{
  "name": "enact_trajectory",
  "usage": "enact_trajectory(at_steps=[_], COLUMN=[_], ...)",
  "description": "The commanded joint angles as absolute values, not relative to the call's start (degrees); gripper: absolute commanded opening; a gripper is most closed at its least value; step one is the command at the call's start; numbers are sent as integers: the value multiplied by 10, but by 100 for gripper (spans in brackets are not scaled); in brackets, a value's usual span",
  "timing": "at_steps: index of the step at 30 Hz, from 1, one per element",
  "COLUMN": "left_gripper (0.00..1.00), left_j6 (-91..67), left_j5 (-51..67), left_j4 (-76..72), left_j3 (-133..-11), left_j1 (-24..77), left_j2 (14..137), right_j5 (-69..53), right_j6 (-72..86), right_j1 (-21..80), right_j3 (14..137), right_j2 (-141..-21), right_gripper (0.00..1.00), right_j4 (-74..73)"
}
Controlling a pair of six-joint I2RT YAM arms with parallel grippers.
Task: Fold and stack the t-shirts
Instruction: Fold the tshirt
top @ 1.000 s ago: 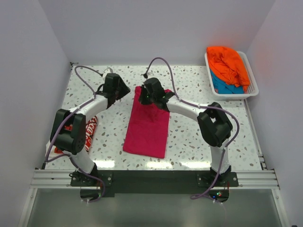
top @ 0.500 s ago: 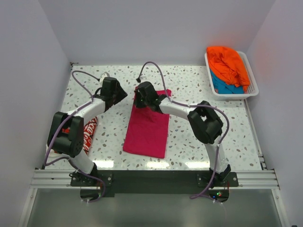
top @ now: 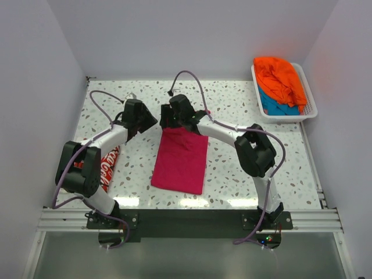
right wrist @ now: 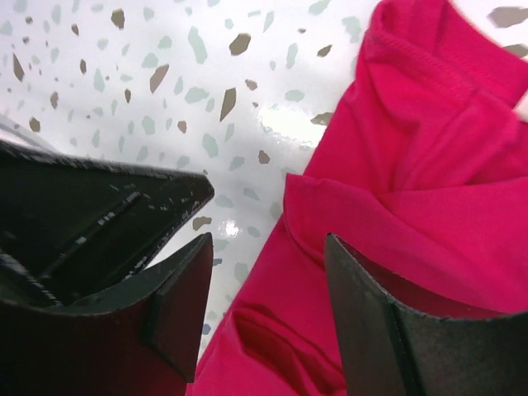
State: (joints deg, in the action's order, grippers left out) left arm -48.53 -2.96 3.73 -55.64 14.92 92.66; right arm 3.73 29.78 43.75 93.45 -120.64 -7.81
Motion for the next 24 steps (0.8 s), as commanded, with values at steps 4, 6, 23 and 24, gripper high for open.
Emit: enact_trajectory(at_steps=[4,6,23,24], left_gripper=[42,40,8,8], left_j6=[-399,-381,-301,-307], left_j5=[3,1,137,143], left_j4=[32,48,72,58], left_j3=[-620,-670,-788,-766], left_j1=[204,230,294,295], left_j2=[949,983,1166,1162], right_j5=[62,59,36,35], right_j6=[345,348,329,327], right_j1=[368,353,270,265], right_j3=[885,861,921,925], right_j2=[-1122,-1118,-1237,-1240], right_gripper=[54,49,30,30], right_j4=[-115,-119,-168,-168])
